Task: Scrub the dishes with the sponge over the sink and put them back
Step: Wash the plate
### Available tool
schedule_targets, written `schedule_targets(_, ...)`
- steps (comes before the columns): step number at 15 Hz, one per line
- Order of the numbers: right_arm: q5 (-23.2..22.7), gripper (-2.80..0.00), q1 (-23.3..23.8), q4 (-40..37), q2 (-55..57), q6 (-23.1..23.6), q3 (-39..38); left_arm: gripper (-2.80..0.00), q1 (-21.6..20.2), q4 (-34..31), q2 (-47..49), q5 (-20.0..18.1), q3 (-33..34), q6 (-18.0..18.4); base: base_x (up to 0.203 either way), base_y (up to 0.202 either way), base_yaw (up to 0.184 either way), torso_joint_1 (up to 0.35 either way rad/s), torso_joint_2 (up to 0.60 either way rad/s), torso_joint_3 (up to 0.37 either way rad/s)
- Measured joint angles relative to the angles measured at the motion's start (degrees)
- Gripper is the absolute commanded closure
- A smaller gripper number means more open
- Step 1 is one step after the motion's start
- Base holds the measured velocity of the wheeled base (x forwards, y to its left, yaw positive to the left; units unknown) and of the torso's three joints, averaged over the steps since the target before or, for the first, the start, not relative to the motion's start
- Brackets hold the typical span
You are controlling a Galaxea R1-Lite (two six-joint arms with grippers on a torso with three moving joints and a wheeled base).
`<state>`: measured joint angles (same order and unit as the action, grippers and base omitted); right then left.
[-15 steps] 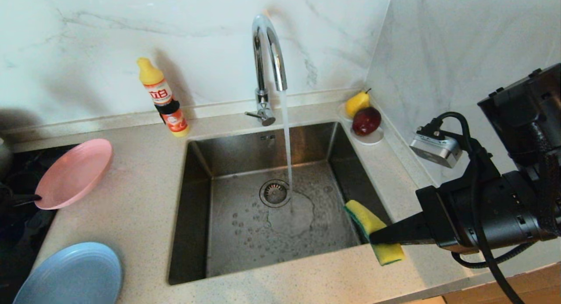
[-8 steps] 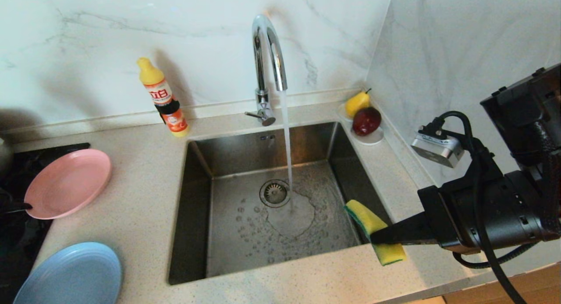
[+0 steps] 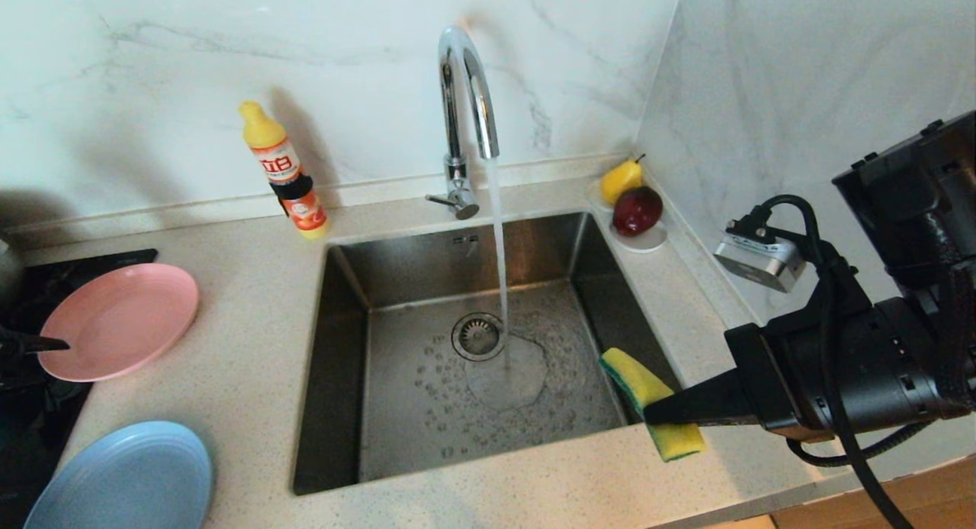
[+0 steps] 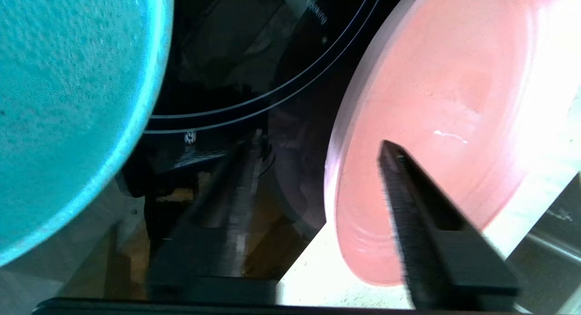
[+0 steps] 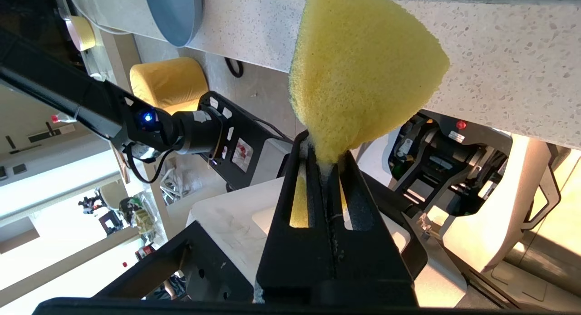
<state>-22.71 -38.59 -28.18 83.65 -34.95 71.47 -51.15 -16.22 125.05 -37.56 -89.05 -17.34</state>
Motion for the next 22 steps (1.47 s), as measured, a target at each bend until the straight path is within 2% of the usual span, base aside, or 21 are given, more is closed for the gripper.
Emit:
schedule_targets(5,0.0,0.0,0.0,0.0,0.1,-0.1,-0.1,-2.8,0.4,-0.7,0.2,1.4,-0.8,-0.1,0.0,0.0,0.0,0.0,0.0,0.0)
schedule_targets(7,0.0,0.0,0.1,0.0,-0.1,0.0,-0.4,-2.8,1.4,-3.0,0.2,4.1,-2.6,0.2,0.0,0.0,0.0,0.0,0.0,0.0)
schedule_targets(9,0.0,0.0,0.1,0.0,-0.2,0.0,-0.5,-2.8,2.6,-5.8,0.3,8.5,-4.7,1.6,0.0,0.0,0.0,0.0,0.0,0.0)
schedule_targets(11,0.0,0.0,0.2,0.0,-0.3,0.0,-0.6,-2.8,3.7,-6.2,0.3,12.6,-5.4,3.5,0.0,0.0,0.0,0.0,0.0,0.0)
schedule_targets(14,0.0,0.0,0.3,0.0,-0.4,0.0,-0.7,-2.8,5.5,-6.4,0.1,16.8,-5.6,4.4,0.0,0.0,0.0,0.0,0.0,0.0)
schedule_targets(18,0.0,0.0,0.3,0.0,-0.8,0.0,-1.1,-2.8,6.6,-6.9,0.0,17.9,-5.7,4.6,0.0,0.0,0.0,0.0,0.0,0.0)
schedule_targets(19,0.0,0.0,0.3,0.0,-0.8,0.0,-1.2,0.0,6.7,-6.9,0.0,17.9,-5.7,4.5,0.0,0.0,0.0,0.0,0.0,0.0)
schedule_targets(22,0.0,0.0,0.3,0.0,-0.8,0.0,-1.3,0.0,6.9,-7.0,0.1,17.8,-5.8,4.5,0.0,0.0,0.0,0.0,0.0,0.0)
